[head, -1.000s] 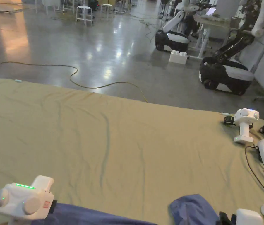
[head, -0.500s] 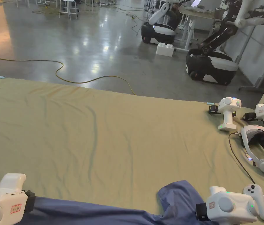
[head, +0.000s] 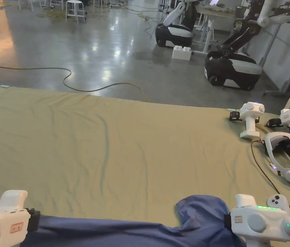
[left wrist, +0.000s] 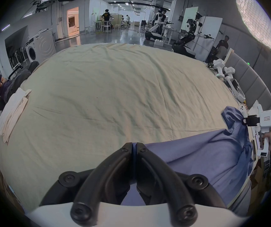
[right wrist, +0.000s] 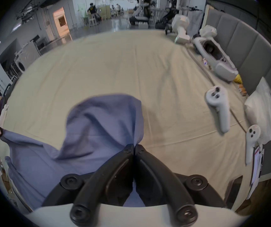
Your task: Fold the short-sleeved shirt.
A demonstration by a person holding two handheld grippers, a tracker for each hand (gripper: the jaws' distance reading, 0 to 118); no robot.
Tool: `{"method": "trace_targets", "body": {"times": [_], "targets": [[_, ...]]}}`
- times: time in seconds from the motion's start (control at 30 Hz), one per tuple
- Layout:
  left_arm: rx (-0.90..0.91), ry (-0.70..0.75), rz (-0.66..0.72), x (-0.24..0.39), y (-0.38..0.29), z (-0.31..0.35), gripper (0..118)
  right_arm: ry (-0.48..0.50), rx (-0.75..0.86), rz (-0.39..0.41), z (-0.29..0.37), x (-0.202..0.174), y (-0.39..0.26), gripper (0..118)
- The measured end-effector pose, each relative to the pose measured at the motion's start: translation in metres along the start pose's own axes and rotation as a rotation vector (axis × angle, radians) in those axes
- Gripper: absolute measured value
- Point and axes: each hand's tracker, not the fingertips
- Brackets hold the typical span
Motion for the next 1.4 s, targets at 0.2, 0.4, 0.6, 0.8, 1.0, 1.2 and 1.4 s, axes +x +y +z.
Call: {"method": "trace_targets", "body": {"times": [0.2, 0.4, 0.6, 0.8, 1.0, 1.2, 1.4], "targets": [[0.069, -0.030, 0.021, -0.018, -0.008, 0.045, 6, 0.008, 0.096, 0.023, 0.080, 0.009, -0.023, 1], [0.121, -0.067, 0.020, -0.027, -0.036, 0.091, 6, 0.032, 0.149, 0.021, 0.143, 0.016, -0.059, 1], [0.127, -0.086, 0.032, -0.045, -0.077, 0.117, 6, -0.001, 0.150, 0.107, 0.186, 0.011, -0.112, 1], [0.005, -0.066, 0.068, -0.060, -0.143, 0.111, 6, -0.094, -0.018, 0.202, 0.174, 0.006, -0.176, 1], [-0.112, -0.033, 0.028, -0.068, -0.179, 0.084, 6, -0.143, -0.134, 0.237, 0.141, 0.007, -0.221, 1], [-0.143, 0.001, 0.026, -0.040, -0.186, 0.073, 7, -0.137, -0.134, 0.216, 0.112, 0.000, -0.230, 1], [-0.105, -0.016, 0.067, -0.036, -0.172, 0.082, 46, -0.227, -0.154, 0.237, 0.115, -0.012, -0.220, 52]]}}
